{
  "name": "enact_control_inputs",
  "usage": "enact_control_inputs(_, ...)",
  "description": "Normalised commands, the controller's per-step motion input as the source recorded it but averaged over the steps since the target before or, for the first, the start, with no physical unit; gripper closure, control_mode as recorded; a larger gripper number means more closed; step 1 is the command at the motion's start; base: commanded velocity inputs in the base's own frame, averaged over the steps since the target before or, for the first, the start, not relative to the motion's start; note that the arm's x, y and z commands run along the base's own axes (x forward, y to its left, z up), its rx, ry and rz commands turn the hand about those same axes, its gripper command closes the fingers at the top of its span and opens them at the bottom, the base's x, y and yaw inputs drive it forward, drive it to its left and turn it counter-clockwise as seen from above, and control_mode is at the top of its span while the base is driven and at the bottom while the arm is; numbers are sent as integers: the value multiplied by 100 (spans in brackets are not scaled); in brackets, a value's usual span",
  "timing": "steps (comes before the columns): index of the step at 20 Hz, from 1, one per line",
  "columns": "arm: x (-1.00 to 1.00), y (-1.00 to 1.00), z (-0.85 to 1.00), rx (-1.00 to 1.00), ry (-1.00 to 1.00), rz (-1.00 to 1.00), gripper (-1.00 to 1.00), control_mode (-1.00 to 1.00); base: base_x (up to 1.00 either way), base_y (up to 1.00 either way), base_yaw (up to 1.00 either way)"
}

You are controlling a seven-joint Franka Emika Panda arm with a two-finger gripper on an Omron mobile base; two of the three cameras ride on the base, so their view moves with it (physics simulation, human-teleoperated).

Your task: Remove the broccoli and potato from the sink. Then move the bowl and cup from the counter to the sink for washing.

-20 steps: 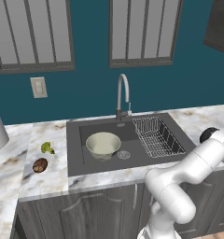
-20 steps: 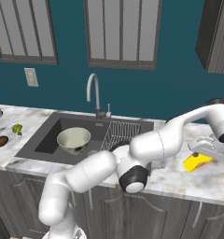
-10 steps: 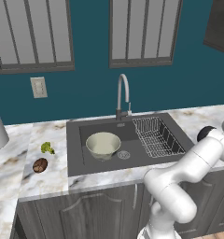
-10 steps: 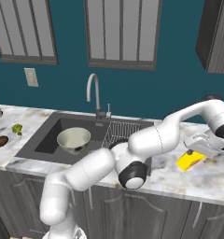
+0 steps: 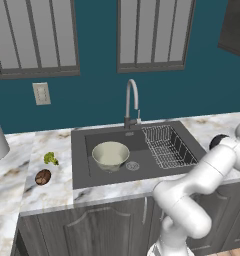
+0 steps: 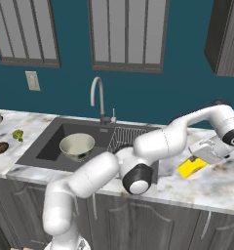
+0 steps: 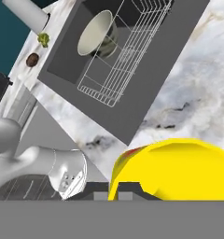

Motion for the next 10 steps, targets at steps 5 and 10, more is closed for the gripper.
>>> enact_control_inputs(5, -27, 64, -10, -13, -11, 0, 100, -100, 0, 0, 0)
enact_control_inputs(10, -33, 53, 0, -15, -13, 0, 100, -100, 0, 0, 0)
